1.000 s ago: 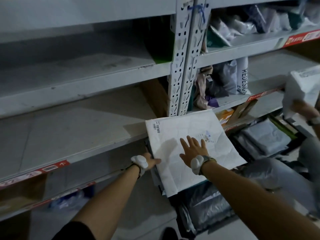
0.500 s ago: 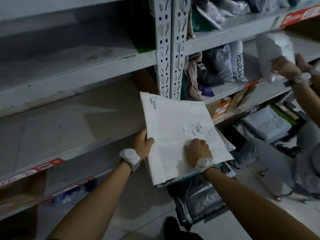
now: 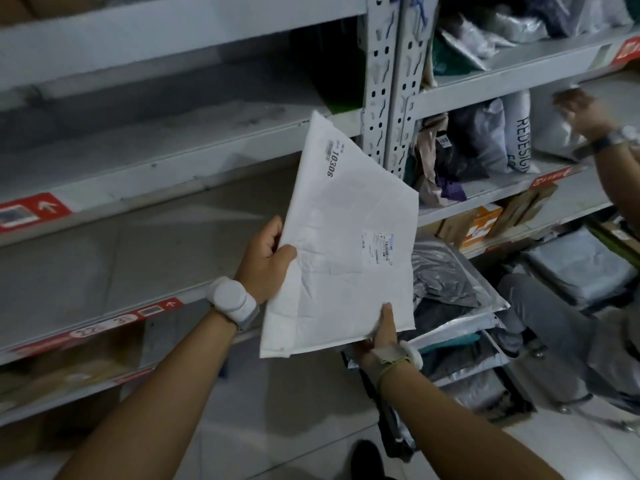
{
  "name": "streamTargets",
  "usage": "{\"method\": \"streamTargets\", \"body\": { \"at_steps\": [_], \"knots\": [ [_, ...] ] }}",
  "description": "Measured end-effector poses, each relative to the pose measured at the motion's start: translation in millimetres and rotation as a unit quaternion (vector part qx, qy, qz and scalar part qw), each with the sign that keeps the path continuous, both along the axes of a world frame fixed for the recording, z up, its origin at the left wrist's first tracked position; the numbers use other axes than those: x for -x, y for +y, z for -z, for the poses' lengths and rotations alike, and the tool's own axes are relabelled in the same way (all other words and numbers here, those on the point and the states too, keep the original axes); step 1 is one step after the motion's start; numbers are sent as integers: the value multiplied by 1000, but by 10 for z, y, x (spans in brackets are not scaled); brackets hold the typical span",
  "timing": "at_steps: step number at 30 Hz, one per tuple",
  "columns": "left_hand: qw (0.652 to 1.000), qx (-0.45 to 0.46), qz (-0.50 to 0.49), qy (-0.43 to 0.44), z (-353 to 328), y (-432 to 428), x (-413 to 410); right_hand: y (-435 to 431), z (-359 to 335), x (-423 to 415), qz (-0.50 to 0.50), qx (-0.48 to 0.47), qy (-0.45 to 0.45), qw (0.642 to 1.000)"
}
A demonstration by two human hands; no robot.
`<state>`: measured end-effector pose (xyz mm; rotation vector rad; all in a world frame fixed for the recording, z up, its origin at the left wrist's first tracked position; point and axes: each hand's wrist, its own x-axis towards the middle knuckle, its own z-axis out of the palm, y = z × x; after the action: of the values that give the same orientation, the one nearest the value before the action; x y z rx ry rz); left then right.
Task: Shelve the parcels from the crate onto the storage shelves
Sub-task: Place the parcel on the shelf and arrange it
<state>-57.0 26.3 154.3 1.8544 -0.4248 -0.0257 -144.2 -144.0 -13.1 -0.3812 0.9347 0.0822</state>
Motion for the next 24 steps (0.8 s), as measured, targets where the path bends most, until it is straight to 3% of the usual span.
{"method": "streamTargets", "body": {
  "at_steps": [5, 10, 13, 17, 21, 24],
  "knots": [
    [999, -33, -6, -3, -221, 584, 181, 428, -209, -96, 20, -26, -57, 998],
    [998, -50, 16, 41, -314, 1321, 274, 632, -374, -42, 12, 74, -85, 994],
    [998, 0, 7, 67, -298, 1986, 429, 844, -435, 28, -2, 161, -100, 982],
    [985, 108, -99, 92, -264, 2637, 537, 1047, -557, 176, -63, 303, -98, 946],
    [952, 212, -157, 156, -220, 3322, 631, 1359, -868, 337, -29, 341, -168, 925],
    [962, 119, -159, 189, -144, 3781, 704, 1595, -1164, 388, -35, 373, -203, 905]
  ]
}}
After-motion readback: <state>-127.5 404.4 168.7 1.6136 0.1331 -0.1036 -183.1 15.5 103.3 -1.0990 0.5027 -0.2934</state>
